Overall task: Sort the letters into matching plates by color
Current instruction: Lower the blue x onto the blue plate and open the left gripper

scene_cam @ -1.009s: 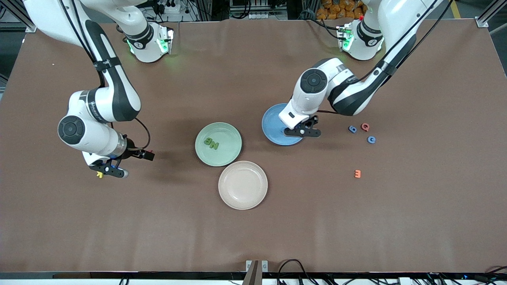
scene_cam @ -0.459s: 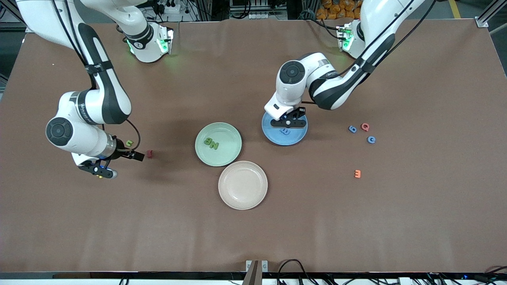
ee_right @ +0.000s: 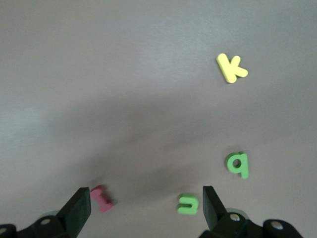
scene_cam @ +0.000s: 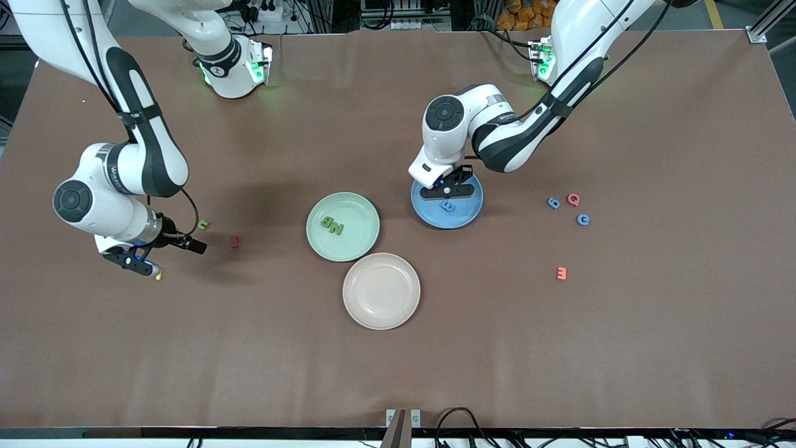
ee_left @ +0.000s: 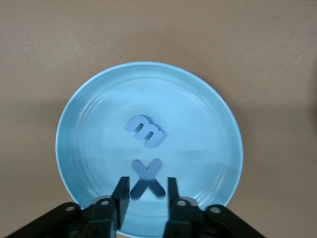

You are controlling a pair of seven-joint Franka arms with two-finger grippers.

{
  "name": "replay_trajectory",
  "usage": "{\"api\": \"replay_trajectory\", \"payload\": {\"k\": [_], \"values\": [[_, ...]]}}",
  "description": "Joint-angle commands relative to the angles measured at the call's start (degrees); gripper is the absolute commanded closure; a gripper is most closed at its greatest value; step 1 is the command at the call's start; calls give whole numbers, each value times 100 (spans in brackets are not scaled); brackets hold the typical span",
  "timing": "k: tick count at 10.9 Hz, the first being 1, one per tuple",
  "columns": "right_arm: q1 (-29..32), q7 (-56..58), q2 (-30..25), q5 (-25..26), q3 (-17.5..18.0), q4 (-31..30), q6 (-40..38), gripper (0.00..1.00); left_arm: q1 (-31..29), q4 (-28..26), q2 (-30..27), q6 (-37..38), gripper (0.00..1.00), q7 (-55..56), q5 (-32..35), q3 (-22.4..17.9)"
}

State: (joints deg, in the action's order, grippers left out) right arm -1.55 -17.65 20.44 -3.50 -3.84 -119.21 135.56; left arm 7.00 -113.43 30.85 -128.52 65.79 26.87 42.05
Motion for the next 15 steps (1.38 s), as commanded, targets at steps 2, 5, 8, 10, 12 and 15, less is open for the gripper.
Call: {"api": "replay_trajectory", "payload": {"k": [2, 5, 8, 10, 12, 15], "values": [[173, 148, -180, 51, 68, -805, 665, 0, 82, 233, 114, 47, 0, 294, 187, -118], [182, 148, -146, 51, 68, -1059, 1024, 0, -233, 338, 62, 56, 0, -72, 196, -162], [243, 148, -128, 51, 59, -1279, 1209, 0, -734, 339, -26, 64, 0, -958, 205, -171], [270, 157, -137, 51, 59, -1490, 1481, 0, -928, 330, -149, 64, 0, -1444, 205, -171], [296, 218, -137, 51, 59, -1544, 1500, 0, -1086, 356, -167, 187, 0, -1647, 214, -171], [296, 297, -102, 51, 59, -1631, 1710, 1, -1280, 365, -325, 223, 0, -2121, 205, -162]]}}
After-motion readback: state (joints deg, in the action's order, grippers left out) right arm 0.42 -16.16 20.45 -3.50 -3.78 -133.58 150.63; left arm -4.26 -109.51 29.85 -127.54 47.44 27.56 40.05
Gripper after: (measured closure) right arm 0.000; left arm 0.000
